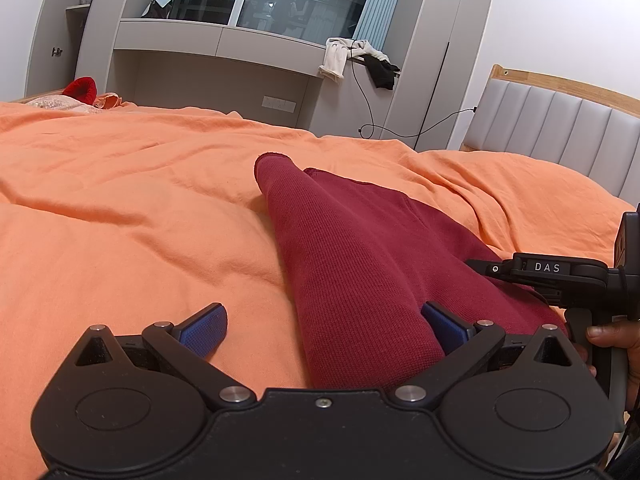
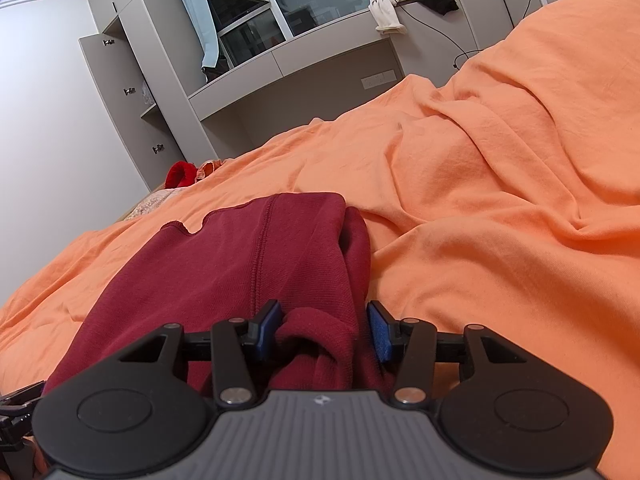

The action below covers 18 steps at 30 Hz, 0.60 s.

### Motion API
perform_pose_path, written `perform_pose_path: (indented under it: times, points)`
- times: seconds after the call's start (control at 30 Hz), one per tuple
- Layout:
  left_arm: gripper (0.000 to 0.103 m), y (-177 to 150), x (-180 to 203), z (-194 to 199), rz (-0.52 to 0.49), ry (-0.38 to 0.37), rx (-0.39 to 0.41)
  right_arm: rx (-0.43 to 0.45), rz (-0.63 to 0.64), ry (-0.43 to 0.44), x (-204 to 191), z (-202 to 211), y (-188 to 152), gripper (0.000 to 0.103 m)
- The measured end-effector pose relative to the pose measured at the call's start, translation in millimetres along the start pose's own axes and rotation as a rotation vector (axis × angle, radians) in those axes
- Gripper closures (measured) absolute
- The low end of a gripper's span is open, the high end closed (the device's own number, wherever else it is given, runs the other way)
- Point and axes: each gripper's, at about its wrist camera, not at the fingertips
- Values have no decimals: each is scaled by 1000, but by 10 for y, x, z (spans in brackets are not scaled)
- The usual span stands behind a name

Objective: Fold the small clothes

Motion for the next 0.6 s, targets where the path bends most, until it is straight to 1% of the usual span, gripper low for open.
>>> perform_pose_path:
  times: [0.3,0.6]
  points:
    - [1,-5,7,1,-1,-1,0,0,4,-3,-3,0,-2,50]
    - [1,-7,11,0,-1,-1,2,-4,37,-36,-66,-13,3,48]
Point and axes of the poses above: each gripper's, at about its wrist camera, not at the fingertips, and z roughly against the way its jaws point, x to its right, y to its top, and after that the axes turned 3 degrees about y, right-handed
